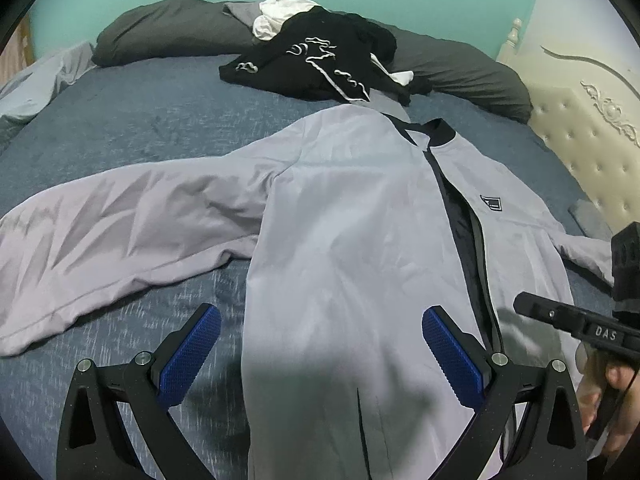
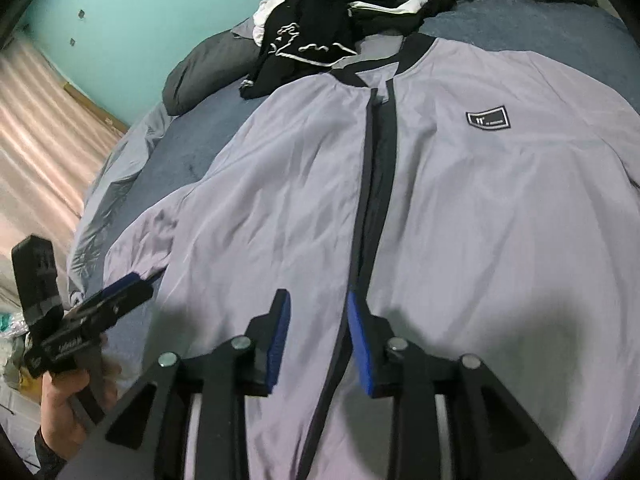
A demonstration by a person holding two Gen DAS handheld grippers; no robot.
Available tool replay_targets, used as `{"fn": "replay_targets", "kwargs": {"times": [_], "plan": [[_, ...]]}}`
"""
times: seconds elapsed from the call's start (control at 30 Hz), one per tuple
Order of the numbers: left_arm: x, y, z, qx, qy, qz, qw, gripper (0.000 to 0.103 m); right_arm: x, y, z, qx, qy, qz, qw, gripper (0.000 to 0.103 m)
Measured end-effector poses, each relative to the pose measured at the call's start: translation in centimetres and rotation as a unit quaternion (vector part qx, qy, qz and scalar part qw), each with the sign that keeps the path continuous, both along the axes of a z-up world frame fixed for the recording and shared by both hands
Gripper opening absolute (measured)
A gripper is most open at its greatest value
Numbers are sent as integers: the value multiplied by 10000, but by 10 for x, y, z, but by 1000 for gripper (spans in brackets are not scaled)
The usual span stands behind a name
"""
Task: Fold clothes
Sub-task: 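Open the right tool and release the front panel, then move the left tool to the black sleeve cuff and grasp it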
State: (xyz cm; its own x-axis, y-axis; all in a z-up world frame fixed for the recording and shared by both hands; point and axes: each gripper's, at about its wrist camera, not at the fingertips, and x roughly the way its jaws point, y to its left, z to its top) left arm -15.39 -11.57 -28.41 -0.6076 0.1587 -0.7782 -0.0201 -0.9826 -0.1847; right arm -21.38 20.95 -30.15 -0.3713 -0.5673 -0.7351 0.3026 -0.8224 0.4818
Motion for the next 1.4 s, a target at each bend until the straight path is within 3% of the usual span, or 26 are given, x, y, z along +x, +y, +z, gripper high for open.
{"fn": "replay_targets", "kwargs": {"times": [0.37,0.57,0.83,1.07,1.4], "plan": [[28,-21,-9,-28,-315,358,9989,103,10,-15,-4,-336,30,130,9993,32],[36,-66,-2,1,-462,689,9966,103,9,-17,-6,-655,-58,148,9977,34],[52,-160,-2,124,-724,1321,9885,103,6,-25,-5,-923,-94,177,9955,34],[63,-228,3,68,-649,1852,9805,103,6,-32,-6,-898,-114,239,9956,35],[52,-266,-23,15,-942,2132,9725,103,4,-32,-8,-947,-134,224,9952,36]]}}
